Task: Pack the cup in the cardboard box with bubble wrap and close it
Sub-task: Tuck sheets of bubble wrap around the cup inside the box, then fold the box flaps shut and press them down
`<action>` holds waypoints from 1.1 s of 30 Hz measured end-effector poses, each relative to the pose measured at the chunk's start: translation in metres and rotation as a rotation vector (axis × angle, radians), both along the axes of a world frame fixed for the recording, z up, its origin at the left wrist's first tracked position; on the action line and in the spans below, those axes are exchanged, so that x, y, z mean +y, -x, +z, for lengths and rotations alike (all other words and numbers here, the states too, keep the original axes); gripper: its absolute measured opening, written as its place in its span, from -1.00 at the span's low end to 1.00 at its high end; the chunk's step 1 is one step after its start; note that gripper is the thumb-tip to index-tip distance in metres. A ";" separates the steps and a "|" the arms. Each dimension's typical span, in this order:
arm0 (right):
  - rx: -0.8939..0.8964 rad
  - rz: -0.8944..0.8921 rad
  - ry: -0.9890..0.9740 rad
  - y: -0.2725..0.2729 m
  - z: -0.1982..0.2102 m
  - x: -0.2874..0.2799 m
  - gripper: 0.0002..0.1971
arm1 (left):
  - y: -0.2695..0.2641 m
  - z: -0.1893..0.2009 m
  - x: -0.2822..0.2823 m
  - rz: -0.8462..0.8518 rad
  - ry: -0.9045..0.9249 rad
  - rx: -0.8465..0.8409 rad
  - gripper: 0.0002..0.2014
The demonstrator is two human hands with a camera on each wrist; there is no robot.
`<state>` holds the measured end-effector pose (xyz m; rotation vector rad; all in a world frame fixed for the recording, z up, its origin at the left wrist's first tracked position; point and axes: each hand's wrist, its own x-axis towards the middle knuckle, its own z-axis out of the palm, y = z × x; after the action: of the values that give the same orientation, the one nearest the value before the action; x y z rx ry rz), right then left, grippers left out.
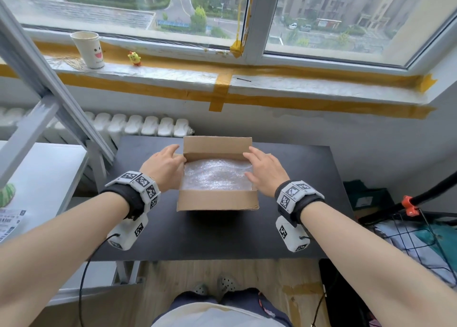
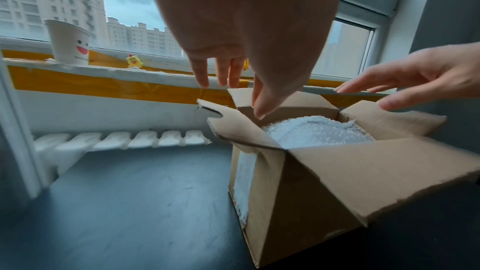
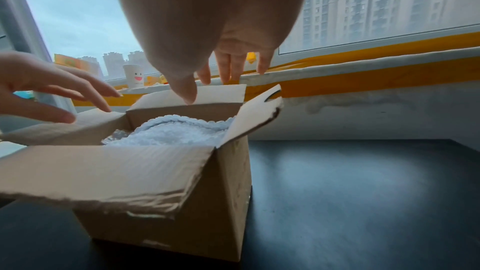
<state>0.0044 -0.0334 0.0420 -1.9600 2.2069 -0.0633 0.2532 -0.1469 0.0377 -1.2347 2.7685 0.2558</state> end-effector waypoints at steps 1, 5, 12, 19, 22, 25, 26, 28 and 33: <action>-0.008 -0.038 -0.012 0.002 0.000 0.002 -0.44 | -0.002 0.002 0.001 0.062 -0.034 0.002 -0.64; -0.145 -0.233 -0.091 0.007 -0.003 0.015 -0.36 | -0.010 0.006 0.005 0.222 -0.151 -0.026 -0.53; -0.367 -0.408 -0.030 -0.002 -0.010 0.028 -0.40 | -0.015 0.000 0.007 0.304 -0.171 0.030 -0.58; -0.491 -0.407 0.131 -0.016 -0.003 0.029 -0.38 | -0.007 0.011 0.010 0.387 -0.165 0.364 -0.62; -0.530 -0.381 0.117 -0.021 -0.003 0.026 -0.38 | -0.003 0.017 0.016 0.313 -0.188 0.456 -0.69; -0.506 -0.346 0.079 -0.022 -0.005 0.022 -0.42 | -0.001 0.013 0.021 0.217 -0.261 0.410 -0.75; -0.494 -0.326 0.059 -0.022 -0.005 0.022 -0.43 | 0.000 0.010 0.022 0.199 -0.270 0.379 -0.77; -0.458 -0.271 0.007 -0.023 -0.006 0.022 -0.42 | 0.000 0.004 0.025 0.156 -0.287 0.317 -0.79; -0.300 -0.116 -0.157 -0.032 -0.008 0.031 -0.21 | 0.003 0.001 0.039 0.012 -0.256 0.155 -0.67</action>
<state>0.0368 -0.0023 0.0344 -1.6215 2.0588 -0.1826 0.2503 -0.1079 0.0385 -1.2130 2.7413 0.7110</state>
